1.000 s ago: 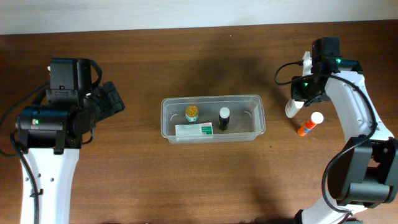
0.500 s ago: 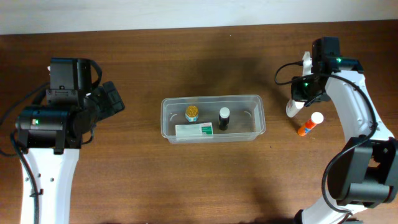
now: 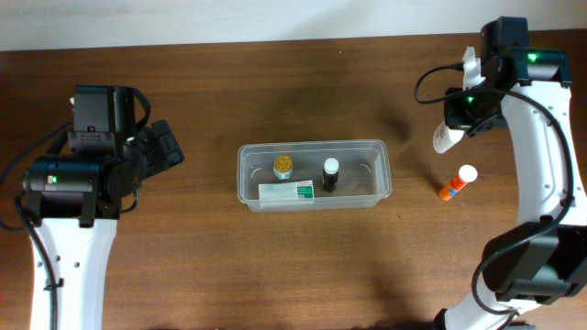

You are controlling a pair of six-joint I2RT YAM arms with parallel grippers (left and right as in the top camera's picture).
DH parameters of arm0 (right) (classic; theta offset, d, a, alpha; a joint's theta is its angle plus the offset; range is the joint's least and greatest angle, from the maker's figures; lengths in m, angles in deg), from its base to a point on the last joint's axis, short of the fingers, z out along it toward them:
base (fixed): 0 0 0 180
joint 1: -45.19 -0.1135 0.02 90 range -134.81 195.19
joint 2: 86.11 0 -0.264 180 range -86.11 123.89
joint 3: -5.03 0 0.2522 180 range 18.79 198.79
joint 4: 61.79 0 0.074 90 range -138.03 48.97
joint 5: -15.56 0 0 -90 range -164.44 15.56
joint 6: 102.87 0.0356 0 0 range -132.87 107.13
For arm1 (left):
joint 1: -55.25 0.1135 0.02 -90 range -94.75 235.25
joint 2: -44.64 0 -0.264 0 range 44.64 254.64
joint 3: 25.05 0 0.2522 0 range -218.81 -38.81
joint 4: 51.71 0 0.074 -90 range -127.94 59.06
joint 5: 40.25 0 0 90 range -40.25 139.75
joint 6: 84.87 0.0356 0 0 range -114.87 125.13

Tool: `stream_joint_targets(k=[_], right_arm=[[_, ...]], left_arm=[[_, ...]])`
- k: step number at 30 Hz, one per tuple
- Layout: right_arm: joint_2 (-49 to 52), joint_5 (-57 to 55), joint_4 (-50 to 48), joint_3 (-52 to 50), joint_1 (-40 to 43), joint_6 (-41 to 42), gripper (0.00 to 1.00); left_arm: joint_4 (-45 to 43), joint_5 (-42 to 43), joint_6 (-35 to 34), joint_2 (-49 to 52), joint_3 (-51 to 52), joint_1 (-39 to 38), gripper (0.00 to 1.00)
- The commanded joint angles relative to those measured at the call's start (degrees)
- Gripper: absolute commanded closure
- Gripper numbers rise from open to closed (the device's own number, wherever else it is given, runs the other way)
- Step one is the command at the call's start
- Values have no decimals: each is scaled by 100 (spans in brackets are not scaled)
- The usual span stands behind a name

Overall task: Pack container
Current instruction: 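Close the right gripper on the spray bottle and lift it, then carry the spray bottle over the container's right end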

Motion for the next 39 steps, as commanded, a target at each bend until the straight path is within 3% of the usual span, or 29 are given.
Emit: stream_joint_targets(k=[1,12,22,39], right_arm=[[-442,105,146,343,-297,7,84],[-1062,120,387,411,-1311,162,85],[-931,116,396,382,-2179,549,84],[-466,68,284,-63,-2382,807,85]], left_arm=[[-9,-81,-28,-37,-35,31,1],[-9,-81,-28,-37,-35,31,1],[-9,-81,-28,-37,-35,31,1],[-9,-81,-28,-37,-35,31,1]])
